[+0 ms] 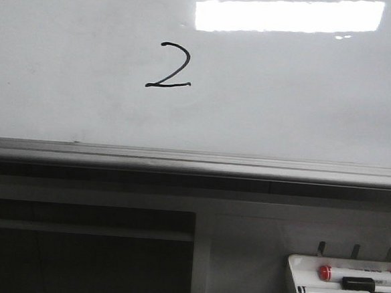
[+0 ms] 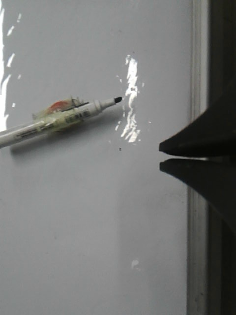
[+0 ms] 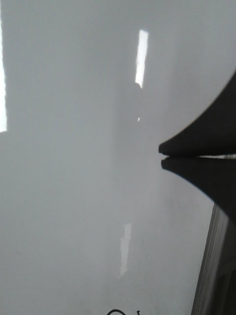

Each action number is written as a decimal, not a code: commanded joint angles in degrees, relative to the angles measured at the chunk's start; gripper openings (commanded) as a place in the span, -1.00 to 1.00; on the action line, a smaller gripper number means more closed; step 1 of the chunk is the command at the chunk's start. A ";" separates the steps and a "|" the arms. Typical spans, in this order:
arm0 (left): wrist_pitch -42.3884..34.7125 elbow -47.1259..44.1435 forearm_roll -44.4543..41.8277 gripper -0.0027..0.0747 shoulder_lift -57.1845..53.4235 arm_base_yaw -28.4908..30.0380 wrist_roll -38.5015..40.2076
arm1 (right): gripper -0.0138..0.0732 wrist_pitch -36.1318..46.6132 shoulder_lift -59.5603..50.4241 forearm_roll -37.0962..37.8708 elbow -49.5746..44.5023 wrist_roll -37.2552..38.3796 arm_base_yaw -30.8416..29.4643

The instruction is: Write number 2 on whiteboard

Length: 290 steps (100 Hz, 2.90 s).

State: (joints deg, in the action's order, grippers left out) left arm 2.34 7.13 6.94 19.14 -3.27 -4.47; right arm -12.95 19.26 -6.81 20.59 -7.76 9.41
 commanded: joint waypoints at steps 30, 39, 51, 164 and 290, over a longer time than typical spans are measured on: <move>-5.94 -4.22 0.61 -0.98 -8.24 -0.44 0.56 | -0.85 4.25 0.39 -0.15 1.64 -0.42 -0.48; -7.99 -6.06 0.61 -0.98 -11.87 -0.44 0.42 | -0.85 4.25 0.39 -0.15 1.64 -0.42 -0.48; -7.82 -7.81 0.61 -0.98 -16.72 -0.44 0.42 | -0.85 4.25 0.39 -0.15 1.64 -0.42 -0.48; -7.34 -7.81 0.50 -0.98 -20.85 2.24 0.34 | -0.85 4.32 -3.80 -0.15 -0.13 -0.42 -2.80; -7.34 -7.81 0.50 -0.98 -20.85 2.24 0.34 | -0.85 21.66 -20.76 -2.82 -22.71 -0.77 -9.90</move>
